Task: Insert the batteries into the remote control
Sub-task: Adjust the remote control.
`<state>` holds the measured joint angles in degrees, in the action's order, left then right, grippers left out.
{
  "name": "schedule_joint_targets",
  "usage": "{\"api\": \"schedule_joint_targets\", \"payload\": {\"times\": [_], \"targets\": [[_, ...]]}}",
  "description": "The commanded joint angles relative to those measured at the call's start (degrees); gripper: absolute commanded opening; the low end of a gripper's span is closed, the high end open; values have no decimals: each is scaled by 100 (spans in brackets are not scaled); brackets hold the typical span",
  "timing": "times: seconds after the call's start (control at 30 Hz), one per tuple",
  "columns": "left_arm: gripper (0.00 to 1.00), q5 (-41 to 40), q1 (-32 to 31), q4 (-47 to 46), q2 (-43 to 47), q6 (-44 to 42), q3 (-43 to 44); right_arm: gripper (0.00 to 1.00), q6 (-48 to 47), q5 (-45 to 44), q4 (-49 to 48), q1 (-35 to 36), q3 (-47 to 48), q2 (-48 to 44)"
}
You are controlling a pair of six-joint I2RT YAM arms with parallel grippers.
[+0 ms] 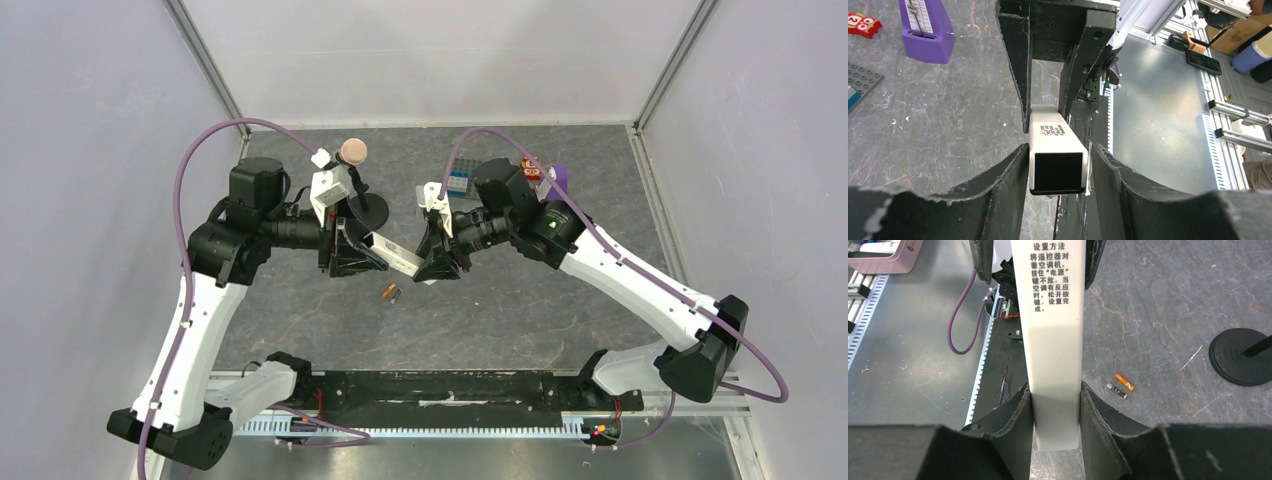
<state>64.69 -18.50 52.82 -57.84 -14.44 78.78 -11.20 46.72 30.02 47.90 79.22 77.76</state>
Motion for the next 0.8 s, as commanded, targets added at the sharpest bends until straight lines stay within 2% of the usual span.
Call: {"api": "schedule_joint_targets", "payload": {"times": [0.0,0.2,0.47,0.53,0.63,0.77], "targets": [[55,431,-39,-244,-2,148,-42,21,-110,147,117,38,344,56],[39,423,-56,-254,42,143,-194,21,-85,119,136,34,377,80],[29,443,-70,-252,24,126,-227,21,-5,119,128,40,436,164],[21,465,-81,-370,32,209,-268,22,32,77,127,36,452,172],[2,467,-81,-667,126,366,-398,23,134,-38,95,35,487,195],[2,365,-83,-1322,391,729,-671,29,279,-201,33,35,506,206]]}}
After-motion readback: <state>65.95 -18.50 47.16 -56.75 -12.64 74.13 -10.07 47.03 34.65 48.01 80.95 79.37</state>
